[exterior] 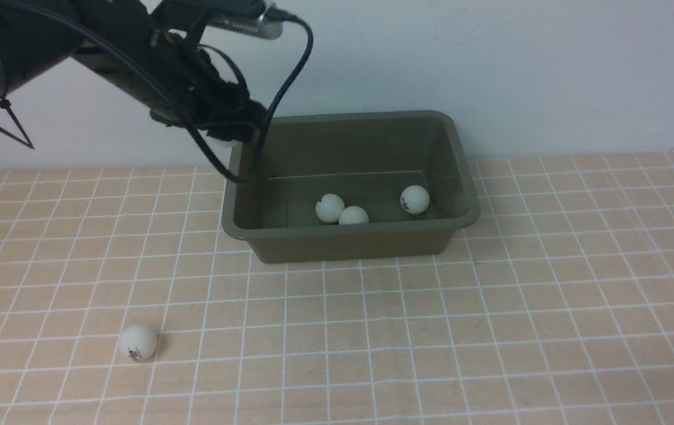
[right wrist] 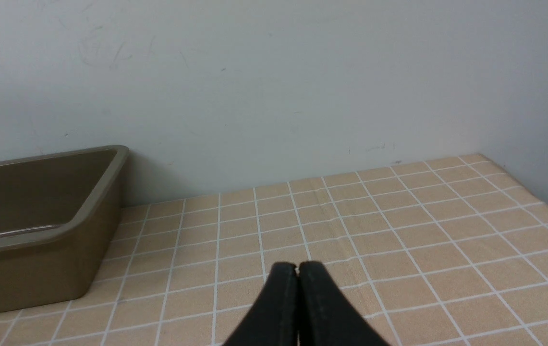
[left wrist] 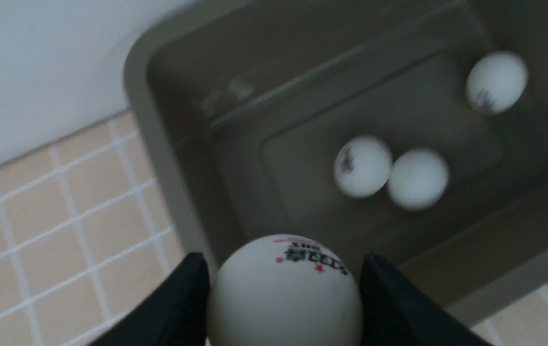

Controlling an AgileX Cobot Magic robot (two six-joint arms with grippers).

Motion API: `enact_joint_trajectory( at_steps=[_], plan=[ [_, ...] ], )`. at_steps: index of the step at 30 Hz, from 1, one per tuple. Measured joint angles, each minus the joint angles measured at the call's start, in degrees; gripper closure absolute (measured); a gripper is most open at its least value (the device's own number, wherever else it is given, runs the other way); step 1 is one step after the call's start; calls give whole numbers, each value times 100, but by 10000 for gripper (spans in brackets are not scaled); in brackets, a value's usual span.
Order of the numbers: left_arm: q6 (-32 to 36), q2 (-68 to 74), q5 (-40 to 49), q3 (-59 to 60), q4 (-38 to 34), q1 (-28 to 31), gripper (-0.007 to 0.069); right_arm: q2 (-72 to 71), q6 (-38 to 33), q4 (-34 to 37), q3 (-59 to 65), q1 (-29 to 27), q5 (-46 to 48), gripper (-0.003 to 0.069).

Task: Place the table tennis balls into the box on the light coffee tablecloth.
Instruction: 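Drop the ball into the bin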

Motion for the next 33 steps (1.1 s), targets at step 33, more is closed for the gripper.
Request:
enact_joint_trajectory(
  at_steps=[33],
  plan=[
    [1758,913,420,-421,-1422,73,238,0,0,0,0,0,0,671]
  ],
)
